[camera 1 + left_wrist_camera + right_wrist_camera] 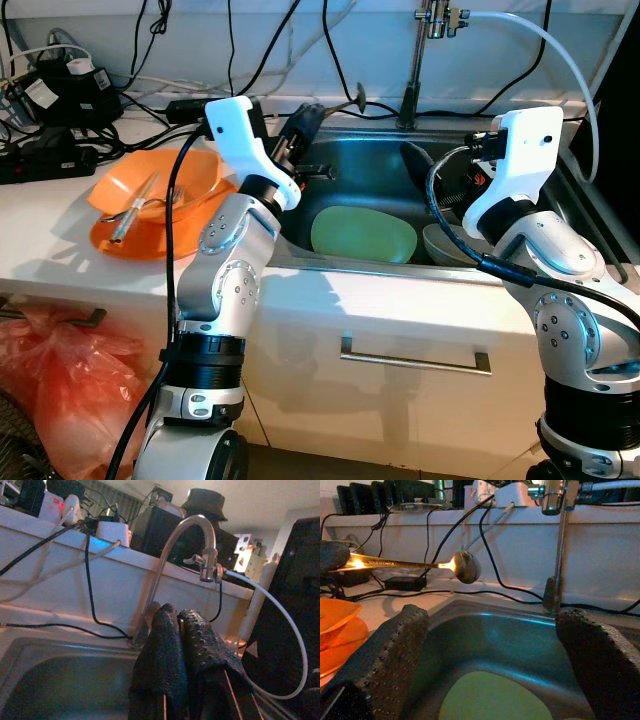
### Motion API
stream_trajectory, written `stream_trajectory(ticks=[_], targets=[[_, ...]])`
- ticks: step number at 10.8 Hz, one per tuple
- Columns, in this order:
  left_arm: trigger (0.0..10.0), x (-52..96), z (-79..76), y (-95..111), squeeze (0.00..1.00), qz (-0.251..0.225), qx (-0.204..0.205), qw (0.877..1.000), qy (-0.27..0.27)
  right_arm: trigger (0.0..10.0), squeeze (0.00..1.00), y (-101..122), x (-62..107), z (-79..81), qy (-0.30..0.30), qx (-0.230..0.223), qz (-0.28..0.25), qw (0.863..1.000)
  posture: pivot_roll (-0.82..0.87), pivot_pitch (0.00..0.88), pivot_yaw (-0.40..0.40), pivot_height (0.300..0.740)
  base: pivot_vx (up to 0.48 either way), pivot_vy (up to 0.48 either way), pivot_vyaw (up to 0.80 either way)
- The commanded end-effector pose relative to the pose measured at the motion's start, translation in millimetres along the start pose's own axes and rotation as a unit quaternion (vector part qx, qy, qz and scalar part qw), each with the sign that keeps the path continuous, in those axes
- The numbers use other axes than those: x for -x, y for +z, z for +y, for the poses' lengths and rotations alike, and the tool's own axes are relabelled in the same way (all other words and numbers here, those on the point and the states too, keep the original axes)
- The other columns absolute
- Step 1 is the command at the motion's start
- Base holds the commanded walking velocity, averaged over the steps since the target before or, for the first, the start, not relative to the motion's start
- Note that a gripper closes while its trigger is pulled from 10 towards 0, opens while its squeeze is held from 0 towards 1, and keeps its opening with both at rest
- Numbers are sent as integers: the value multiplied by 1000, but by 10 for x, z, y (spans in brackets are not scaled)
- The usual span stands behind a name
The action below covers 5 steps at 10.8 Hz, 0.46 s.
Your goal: Kitchen organization
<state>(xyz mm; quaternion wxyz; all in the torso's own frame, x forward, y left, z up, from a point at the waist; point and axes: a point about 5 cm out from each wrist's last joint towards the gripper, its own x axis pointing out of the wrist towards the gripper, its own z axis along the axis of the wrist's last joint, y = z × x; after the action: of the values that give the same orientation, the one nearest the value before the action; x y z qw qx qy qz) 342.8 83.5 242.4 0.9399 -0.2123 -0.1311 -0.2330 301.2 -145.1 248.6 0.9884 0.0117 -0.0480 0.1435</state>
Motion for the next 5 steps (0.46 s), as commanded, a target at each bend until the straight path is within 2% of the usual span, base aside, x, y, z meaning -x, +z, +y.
stream_trajectory(ticks=[1, 3, 5], targets=[[0, 4, -6, 16, 0, 0, -5, 1000, -5, 10000, 0, 46, -16, 6, -1, -5, -11, 1000, -133, 0, 62, 740, 0, 0, 0], [0, 21, 43, -8, 0, 5, 41, 999, -2, 10000, 0, -29, -75, -52, -20, -97, -9, 995, -113, 0, 57, 740, 0, 0, 0], [0, 98, 51, -49, 0, 25, 111, 993, -12, 10000, 0, -118, -174, -150, -46, -182, -14, 982, -75, 0, 66, 740, 0, 0, 0]])
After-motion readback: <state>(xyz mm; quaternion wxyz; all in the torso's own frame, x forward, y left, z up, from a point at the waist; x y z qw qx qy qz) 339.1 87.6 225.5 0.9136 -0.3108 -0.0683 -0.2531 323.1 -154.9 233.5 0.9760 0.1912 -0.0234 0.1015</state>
